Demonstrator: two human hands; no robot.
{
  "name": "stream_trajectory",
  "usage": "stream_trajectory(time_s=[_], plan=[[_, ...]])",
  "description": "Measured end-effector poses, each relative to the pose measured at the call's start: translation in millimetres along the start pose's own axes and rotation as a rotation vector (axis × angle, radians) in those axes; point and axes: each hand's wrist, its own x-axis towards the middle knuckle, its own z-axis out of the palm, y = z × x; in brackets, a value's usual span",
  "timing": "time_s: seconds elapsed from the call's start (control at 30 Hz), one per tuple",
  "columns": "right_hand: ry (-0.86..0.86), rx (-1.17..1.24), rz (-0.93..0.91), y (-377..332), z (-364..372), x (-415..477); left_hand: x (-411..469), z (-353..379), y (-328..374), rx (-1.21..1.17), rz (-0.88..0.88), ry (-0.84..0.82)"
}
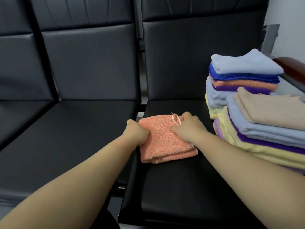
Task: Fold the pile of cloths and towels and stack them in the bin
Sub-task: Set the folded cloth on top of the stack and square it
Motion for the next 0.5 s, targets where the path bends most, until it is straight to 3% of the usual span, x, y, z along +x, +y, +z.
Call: stream_trajectory(time_s=[0.13, 0.33, 0.5], plan=[[0.185, -0.119, -0.11, -2, 1, 14, -3, 12, -4, 0.075, 0.137, 0.041], [0.192, -0.228, -0.09, 1, 13, 31, -6, 22, -9, 0.25, 0.357, 0.063], [0.121, 0.113, 0.17, 7, 2, 47, 2, 20, -12, 0.314, 0.385, 0.011]])
